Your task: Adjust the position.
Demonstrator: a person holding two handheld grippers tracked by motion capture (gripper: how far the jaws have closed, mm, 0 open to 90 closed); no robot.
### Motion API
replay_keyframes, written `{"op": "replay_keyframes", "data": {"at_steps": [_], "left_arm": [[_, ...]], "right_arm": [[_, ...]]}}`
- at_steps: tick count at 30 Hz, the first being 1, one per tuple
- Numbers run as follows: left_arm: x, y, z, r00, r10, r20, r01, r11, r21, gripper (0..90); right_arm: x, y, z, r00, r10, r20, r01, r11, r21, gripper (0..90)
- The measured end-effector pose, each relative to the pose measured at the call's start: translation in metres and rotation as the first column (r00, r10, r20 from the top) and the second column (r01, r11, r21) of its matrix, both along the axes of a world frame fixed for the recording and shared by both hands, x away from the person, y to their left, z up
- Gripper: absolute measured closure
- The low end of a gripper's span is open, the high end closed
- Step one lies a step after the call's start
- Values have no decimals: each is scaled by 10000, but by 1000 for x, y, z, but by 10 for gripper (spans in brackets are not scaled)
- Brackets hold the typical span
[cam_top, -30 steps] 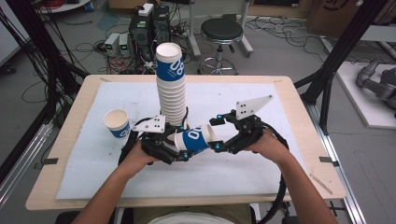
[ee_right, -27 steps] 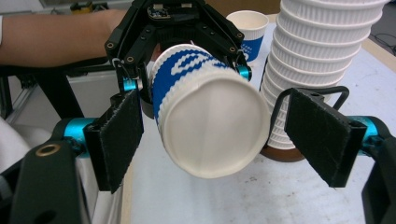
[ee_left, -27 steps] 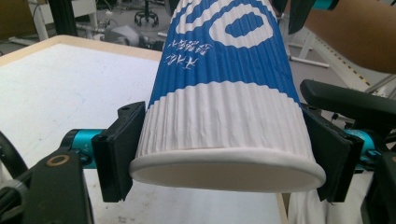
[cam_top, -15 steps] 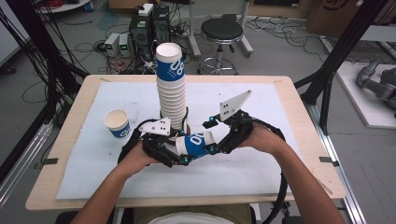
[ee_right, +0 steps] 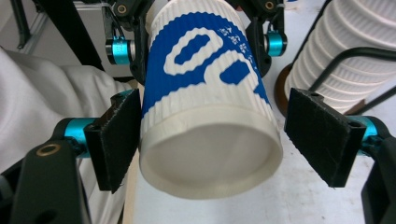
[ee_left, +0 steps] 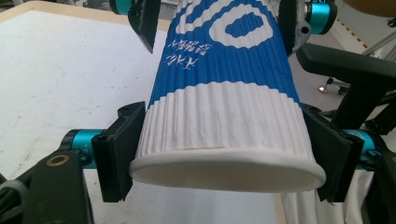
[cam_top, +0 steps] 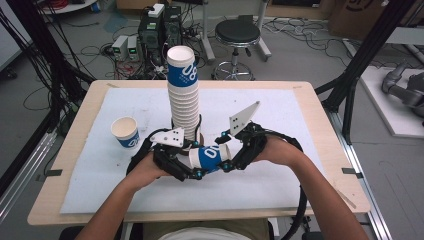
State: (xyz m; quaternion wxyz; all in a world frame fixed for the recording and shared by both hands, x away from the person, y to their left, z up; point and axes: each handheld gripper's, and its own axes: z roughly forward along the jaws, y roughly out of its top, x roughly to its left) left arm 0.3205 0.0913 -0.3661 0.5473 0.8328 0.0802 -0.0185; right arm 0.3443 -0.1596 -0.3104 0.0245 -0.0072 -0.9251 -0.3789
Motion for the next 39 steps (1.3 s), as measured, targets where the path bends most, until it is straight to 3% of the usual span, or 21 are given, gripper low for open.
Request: {"op": "replay_keyframes", "data": {"at_steps": [3,5,7,11,14,17,23,25,27,29,31,34,36,39], "left_arm": [[-2,-3,0,9999,-72,73,70,9998,199,227],[-2,-3,0,9999,-75,124,70,9993,379,226],[-1,-3,0,10000,36,91,-39,9994,341,225],[0,1,2,9999,167,-36,-169,9977,-650,180],[0,2,3,9997,256,30,-252,9939,-1074,139],[2,6,3,9996,294,45,-284,9885,-1486,133],[5,15,5,9983,573,-126,-586,9675,-2462,123],[7,19,4,9974,689,-192,-715,9575,-2793,118],[8,23,4,9961,831,-310,-886,9424,-3225,109],[9,26,4,9945,977,-389,-1051,9244,-3666,104],[10,27,5,9940,994,-455,-1093,9156,-3871,103],[9,26,3,9949,914,-433,-1010,9178,-3840,103],[9,24,1,9946,928,-454,-1031,9176,-3838,97],[9,21,-1,9948,883,-503,-1008,9201,-3785,76]], "right_arm": [[-1,4,-5,9997,246,-94,-248,9995,-220,221],[-1,7,-7,9984,534,-194,-541,9978,-381,283],[-2,7,-9,9988,442,-193,-450,9983,-382,287],[0,1,-11,9989,272,-378,-273,9996,-27,283],[-1,-5,-10,9992,86,-378,-77,9997,232,283],[-1,-11,-10,9996,-58,-294,81,9968,789,283],[-2,-26,-15,9986,-490,-217,520,9839,1709,283],[-3,-32,-16,9970,-718,-297,762,9776,1960,283],[-3,-39,-18,9951,-920,-371,981,9678,2320,283],[-3,-45,-20,9924,-1142,-457,1224,9550,2701,283],[-4,-52,-23,9876,-1467,-561,1570,9352,3175,283],[-3,-58,-29,9829,-1689,-735,1842,9088,3744,283],[-4,-60,-32,9814,-1721,-849,1918,8968,3988,283],[-5,-59,-37,9830,-1595,-913,1832,8887,4203,283]]}}
